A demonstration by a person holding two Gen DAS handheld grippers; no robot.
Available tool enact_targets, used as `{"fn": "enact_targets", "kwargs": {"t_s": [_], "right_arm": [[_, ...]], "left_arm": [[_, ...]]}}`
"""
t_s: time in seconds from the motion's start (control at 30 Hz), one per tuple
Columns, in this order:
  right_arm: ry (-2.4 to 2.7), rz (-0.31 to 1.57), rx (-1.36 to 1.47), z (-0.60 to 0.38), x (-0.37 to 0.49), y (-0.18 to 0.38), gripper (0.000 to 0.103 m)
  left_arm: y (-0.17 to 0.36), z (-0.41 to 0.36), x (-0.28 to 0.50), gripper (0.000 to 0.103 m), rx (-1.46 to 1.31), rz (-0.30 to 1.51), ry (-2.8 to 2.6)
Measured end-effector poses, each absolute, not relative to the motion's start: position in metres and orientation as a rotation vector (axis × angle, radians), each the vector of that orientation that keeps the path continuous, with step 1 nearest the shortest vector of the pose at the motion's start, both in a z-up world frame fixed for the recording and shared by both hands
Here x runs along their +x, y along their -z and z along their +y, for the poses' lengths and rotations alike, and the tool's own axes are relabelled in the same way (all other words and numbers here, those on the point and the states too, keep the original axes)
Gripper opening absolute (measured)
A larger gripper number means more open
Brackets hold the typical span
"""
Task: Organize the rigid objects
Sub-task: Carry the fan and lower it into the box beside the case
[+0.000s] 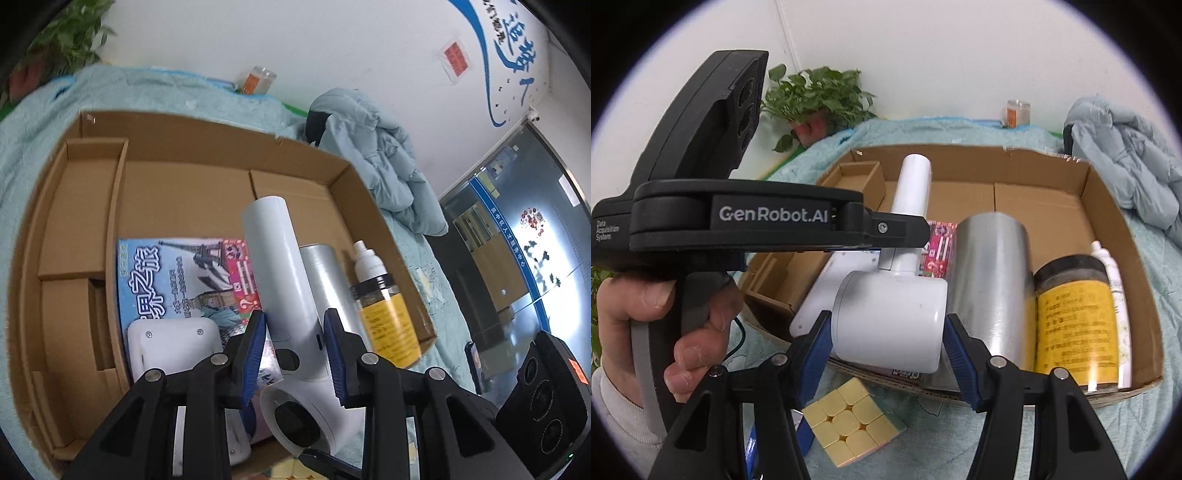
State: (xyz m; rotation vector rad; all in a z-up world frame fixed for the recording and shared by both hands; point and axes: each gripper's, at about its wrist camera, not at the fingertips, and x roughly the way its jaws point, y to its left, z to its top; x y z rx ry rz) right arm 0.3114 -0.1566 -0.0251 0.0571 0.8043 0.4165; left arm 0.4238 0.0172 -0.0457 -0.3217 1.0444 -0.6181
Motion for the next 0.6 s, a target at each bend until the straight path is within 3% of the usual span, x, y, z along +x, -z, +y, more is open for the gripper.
{"fn": "enact_targets", "kwargs": {"t_s": [0.2, 0.5, 0.6], "right_arm": [[-0.39, 0.88, 0.044, -0.148, 0.317, 0.041, 0.059], [-0.374, 0.878, 0.038, -0.144, 0.301, 0.037, 0.059], [-0.358, 0.847, 0.041, -0.15, 0.286, 0.031, 0.061]], "left_arm": [[0.077, 0.024, 0.428, 0.028, -0.339, 1.11, 0.612], [0.081, 0.009, 0.416, 0.026, -0.266, 1.103, 0.589], [0.075, 0.014, 0.407, 0.033, -0.258, 1.091, 0.565]]}}
